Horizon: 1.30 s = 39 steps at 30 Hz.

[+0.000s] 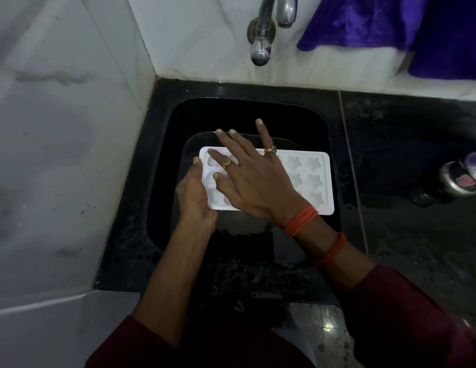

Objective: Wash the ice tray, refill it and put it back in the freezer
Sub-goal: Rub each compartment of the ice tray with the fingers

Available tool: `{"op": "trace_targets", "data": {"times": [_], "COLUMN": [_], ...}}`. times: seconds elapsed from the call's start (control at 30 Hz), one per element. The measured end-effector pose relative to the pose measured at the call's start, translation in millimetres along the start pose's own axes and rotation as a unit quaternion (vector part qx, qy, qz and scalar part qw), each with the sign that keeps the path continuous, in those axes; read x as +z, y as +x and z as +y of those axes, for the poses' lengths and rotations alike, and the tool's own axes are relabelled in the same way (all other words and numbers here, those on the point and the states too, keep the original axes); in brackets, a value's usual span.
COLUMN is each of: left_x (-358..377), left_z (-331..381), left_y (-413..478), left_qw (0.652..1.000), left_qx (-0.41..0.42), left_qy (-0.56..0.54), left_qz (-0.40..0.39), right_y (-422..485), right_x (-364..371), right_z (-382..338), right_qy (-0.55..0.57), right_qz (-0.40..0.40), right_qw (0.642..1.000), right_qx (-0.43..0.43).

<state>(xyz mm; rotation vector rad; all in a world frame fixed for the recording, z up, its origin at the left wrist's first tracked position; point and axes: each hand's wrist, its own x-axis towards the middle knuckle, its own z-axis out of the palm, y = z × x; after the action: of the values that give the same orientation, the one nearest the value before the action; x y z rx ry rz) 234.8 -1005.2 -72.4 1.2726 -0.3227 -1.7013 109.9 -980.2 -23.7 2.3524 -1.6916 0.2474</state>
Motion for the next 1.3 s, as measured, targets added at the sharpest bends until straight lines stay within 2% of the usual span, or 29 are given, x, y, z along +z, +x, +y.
{"op": "trace_targets", "data": {"times": [0.17, 0.5, 0.67, 0.83, 1.03, 1.3], "left_x": [6.5, 9.3, 16.4, 16.7, 21.4, 26.1], "left_z": [7.8, 11.6, 12.6, 15.9, 18.3, 16.8], "left_y": [-7.9, -14.6, -19.0, -20.9, -26.4, -29.5], "left_qw": [1.0, 0.999, 0.997, 0.996, 0.994, 0.993], "left_qx": [0.015, 0.006, 0.015, 0.031, 0.031, 0.033], "left_qy": [0.008, 0.0, 0.008, 0.016, 0.013, 0.015], "left_qz": [0.006, 0.033, 0.077, 0.083, 0.102, 0.112], "right_y": [-2.4, -22.3, -21.9, -30.7, -49.4, -45.0], "right_x": [3.7, -1.9, 2.2, 6.6, 4.9, 4.9], "right_z": [-17.2, -11.2, -22.1, -12.8, 16.3, 0.4], "right_qy": [0.016, 0.002, 0.026, 0.027, -0.012, 0.035], "right_qz": [-0.005, 0.022, 0.0, 0.003, 0.0, -0.007], "right_qw": [1.0, 0.984, 0.983, 0.981, 0.969, 0.97], "right_qx": [0.023, 0.179, 0.179, 0.193, 0.248, 0.242]}}
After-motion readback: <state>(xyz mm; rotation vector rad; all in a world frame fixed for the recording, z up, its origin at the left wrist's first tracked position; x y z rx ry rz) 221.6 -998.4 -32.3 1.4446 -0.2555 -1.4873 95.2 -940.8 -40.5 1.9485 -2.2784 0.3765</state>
